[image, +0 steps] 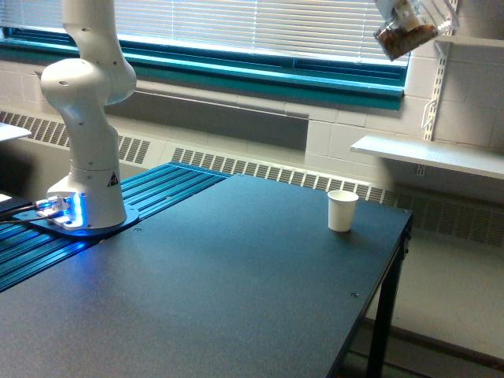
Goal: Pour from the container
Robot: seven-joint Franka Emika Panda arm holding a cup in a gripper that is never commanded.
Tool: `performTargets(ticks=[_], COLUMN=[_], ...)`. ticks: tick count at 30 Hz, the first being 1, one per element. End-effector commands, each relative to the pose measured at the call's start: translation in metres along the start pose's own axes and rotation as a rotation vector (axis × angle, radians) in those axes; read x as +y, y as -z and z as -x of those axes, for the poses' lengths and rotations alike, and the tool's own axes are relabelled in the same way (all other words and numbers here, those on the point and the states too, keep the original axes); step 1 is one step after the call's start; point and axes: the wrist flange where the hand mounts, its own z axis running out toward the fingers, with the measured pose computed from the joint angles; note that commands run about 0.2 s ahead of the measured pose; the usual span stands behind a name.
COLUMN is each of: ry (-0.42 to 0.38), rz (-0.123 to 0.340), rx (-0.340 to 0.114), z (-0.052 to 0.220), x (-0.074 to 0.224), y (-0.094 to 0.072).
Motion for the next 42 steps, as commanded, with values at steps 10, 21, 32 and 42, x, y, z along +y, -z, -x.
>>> performTargets(ticks=[10, 21, 32, 42], ry=[0.011, 0.067, 0.128, 0.165], rz=[0.015, 0.009, -0.006, -0.025], rx=[0.017, 0.003, -0.01, -0.044], z=[-0.001, 0.031, 0.08, 0.128], x=[-0.002, -0.02, -0.043, -0.059], y=[-0.001, -0.007, -0.01, -0.013])
